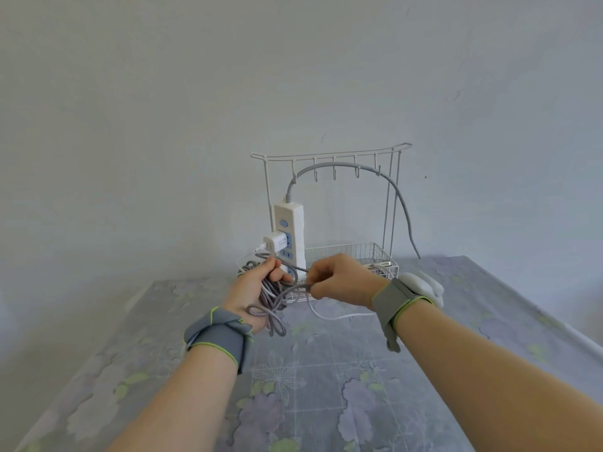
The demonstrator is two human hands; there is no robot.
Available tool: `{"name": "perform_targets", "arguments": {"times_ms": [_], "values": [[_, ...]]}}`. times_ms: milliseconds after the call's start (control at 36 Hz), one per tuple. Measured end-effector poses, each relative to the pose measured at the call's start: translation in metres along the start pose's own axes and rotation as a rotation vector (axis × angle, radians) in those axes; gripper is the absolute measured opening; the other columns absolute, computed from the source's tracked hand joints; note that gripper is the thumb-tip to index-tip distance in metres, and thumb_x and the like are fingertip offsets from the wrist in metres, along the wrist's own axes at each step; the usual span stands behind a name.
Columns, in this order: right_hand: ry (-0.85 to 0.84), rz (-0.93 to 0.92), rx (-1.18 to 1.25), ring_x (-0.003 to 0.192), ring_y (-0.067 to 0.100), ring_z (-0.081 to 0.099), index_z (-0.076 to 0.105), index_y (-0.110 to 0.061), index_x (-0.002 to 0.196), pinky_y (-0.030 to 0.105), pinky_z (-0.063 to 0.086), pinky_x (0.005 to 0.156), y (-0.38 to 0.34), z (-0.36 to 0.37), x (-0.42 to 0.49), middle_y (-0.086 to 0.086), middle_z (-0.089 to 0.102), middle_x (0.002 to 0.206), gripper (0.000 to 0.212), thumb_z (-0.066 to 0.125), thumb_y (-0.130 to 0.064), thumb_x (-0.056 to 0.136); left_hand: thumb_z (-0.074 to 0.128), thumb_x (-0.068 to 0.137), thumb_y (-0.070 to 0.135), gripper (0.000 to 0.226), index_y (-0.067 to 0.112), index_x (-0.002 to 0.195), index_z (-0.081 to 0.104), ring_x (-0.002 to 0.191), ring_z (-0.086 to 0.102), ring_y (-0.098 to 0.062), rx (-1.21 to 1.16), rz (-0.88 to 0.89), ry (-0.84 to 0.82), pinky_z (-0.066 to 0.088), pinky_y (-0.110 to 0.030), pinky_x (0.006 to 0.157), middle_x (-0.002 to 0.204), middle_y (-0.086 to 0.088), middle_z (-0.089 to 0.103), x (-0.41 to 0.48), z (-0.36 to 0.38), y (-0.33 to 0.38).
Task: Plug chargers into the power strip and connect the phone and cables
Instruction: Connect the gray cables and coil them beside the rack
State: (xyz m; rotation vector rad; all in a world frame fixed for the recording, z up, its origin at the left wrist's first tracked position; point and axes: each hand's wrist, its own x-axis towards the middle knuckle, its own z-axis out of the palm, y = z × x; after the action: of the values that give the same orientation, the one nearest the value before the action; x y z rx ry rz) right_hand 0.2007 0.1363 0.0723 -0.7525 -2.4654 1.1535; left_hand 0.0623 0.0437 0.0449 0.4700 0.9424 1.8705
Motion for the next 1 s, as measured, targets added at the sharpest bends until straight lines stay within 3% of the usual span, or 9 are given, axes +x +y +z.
{"name": "perform_targets", "arguments": {"times_ms": [111,306,472,584,639,750,806,917,1000], "values": [[0.152,-0.051,0.139,0.066,0.011,0.056,0.076,-0.016,0.076,0.027,0.051,0.065,0.002,0.002,0.003,0.002,0.068,0.071,0.005,0.079,-0.019,0.074,0.038,0.101,0.021,0.032,0.01,0.073,0.049,0.044,0.054,-0.011,-0.022,-0.05,0.049,0.049,-0.019,0.047,0.038,0.005,0.04,-0.003,0.002,0.009],[0.356,0.058,0.445,0.063,0.012,0.059,0.075,-0.01,0.077,0.025,0.054,0.067,0.024,-0.017,-0.003,0.005,0.067,0.067,0.009,0.075,-0.002,0.076,0.038,0.1,0.02,0.031,0.008,0.074,0.048,0.033,0.039,-0.009,-0.096,-0.018,0.106,0.039,-0.015,0.041,0.036,0.006,0.03,-0.009,-0.016,0.019],[0.482,0.27,-0.096,0.066,0.015,0.06,0.066,-0.027,0.054,0.025,0.053,0.066,0.061,-0.028,-0.003,-0.004,0.065,0.064,0.026,0.077,-0.011,0.072,0.045,0.096,0.024,0.03,0.01,0.071,0.049,0.037,0.036,-0.009,-0.16,-0.034,0.091,0.035,-0.016,0.049,0.039,0.006,0.029,-0.009,-0.028,0.029],[0.213,0.39,-0.527,0.091,0.02,0.066,0.074,-0.027,0.079,0.034,0.057,0.084,0.047,-0.027,-0.005,-0.002,0.072,0.094,0.015,0.062,-0.018,0.079,0.043,0.097,0.019,0.027,0.009,0.072,0.047,0.034,0.035,-0.006,-0.175,-0.016,0.063,0.034,-0.013,0.038,0.041,0.006,0.036,-0.004,-0.026,0.028],[0.095,0.319,-0.671,0.093,0.019,0.065,0.074,-0.029,0.086,0.033,0.055,0.086,0.037,-0.021,-0.004,-0.005,0.071,0.096,0.016,0.061,-0.022,0.079,0.041,0.099,0.02,0.027,0.009,0.074,0.048,0.033,0.037,-0.006,-0.12,-0.036,0.047,0.034,-0.013,0.036,0.043,0.005,0.042,-0.005,-0.026,0.029],[-0.032,0.087,-0.302,0.058,-0.003,0.059,0.074,-0.027,0.077,0.02,0.052,0.065,0.025,-0.009,-0.005,-0.006,0.07,0.071,0.002,0.074,-0.029,0.077,0.041,0.1,0.017,0.028,0.007,0.076,0.052,0.028,0.037,-0.006,0.046,-0.039,0.075,0.031,-0.012,0.031,0.046,0.001,0.057,-0.007,-0.022,0.028],[-0.038,0.074,-0.148,0.042,-0.005,0.048,0.073,-0.018,0.074,0.015,0.042,0.054,0.019,-0.01,-0.006,-0.008,0.065,0.061,0.012,0.074,-0.029,0.08,0.044,0.098,0.013,0.026,0.006,0.076,0.054,0.027,0.038,-0.004,0.164,-0.008,0.106,0.03,-0.011,0.03,0.05,-0.002,0.065,-0.007,-0.021,0.025],[0.149,0.119,0.127,0.061,0.016,0.054,0.068,-0.011,0.064,0.026,0.048,0.071,0.017,-0.02,-0.001,0.002,0.063,0.058,0.022,0.069,-0.025,0.082,0.047,0.097,0.011,0.022,0.003,0.078,0.056,0.031,0.05,-0.004,0.332,0.029,0.099,0.03,-0.011,0.031,0.056,-0.004,0.069,-0.01,-0.022,0.02],[0.348,0.22,0.35,0.048,0.021,0.053,0.055,-0.011,0.052,0.03,0.05,0.069,0.018,-0.025,0.003,0.0,0.049,0.042,0.03,0.064,-0.016,0.08,0.05,0.096,0.012,0.022,0.001,0.078,0.058,0.034,0.054,-0.005,0.421,0.055,0.091,0.03,-0.012,0.032,0.057,-0.005,0.069,-0.013,-0.022,0.018]]}}
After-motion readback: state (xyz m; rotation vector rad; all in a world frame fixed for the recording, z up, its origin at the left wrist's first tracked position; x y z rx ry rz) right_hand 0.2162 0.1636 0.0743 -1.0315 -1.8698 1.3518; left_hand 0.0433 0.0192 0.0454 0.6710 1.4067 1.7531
